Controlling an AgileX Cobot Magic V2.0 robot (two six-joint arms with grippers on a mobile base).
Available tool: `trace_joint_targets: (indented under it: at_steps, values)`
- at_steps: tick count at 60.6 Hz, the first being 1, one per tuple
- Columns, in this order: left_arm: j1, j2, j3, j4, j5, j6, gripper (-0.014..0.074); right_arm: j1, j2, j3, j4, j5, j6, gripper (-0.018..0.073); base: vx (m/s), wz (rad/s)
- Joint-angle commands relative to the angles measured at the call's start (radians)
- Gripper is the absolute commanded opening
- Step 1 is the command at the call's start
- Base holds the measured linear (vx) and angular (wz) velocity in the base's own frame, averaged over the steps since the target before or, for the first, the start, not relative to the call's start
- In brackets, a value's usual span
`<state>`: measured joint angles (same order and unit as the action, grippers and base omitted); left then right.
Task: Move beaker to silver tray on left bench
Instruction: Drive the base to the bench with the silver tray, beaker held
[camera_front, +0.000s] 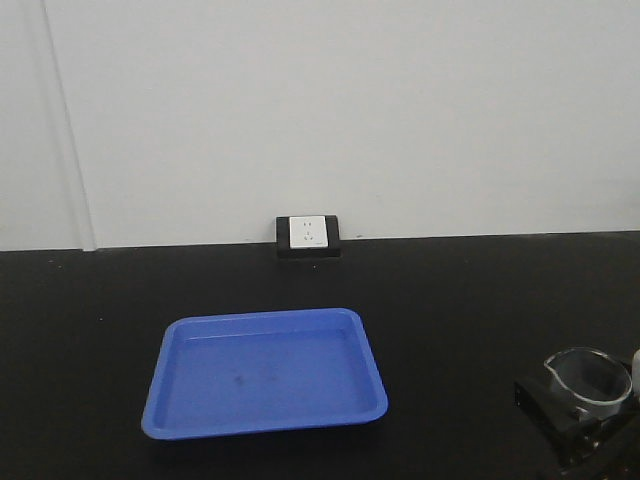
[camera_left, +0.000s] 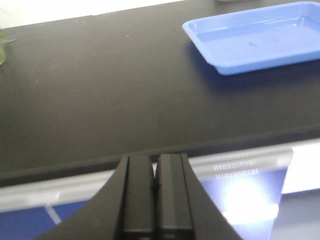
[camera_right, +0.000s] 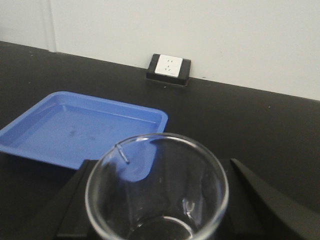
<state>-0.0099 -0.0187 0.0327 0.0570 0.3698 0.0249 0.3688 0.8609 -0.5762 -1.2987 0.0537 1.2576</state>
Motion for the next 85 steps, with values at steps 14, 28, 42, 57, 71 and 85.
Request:
trace_joint_targets:
  at_steps: [14,28,42,57,71,85]
  values:
    - [-0.006,-0.007,0.02,-0.003,-0.075,-0.002,0.0001,-0.003,-0.011,-0.03,-0.007,-0.014,0.0,-0.0011,-0.32,0.14]
    - [-0.006,-0.007,0.02,-0.003,-0.075,-0.002,0.0001,-0.003,-0.011,-0.03,-0.007,-0.014,0.0,-0.0011,-0.35,0.16]
    - [-0.006,-0.007,0.02,-0.003,-0.075,-0.002,0.0001,-0.003,-0.011,-0.03,-0.007,-0.014,0.0,-0.0011,-0.36,0.18]
    - [-0.006,-0.007,0.02,-0.003,-0.075,-0.002,0.0001,-0.003,-0.011,-0.03,-0.007,-0.014,0.0,-0.0011,-0.36,0.24]
    - [-0.006,-0.007,0.02,-0.003,-0.075,-0.002,0.0001,-0.003,-0.011,-0.03,-0.007,-0.014,0.0,-0.0011,-0.36,0.36]
    - [-0.006,-0.007,0.02,-0.003,-0.075,-0.002,0.0001,-0.003,-0.011,-0.03,-0.007,-0.014,0.0,-0.0011,-0.35,0.55]
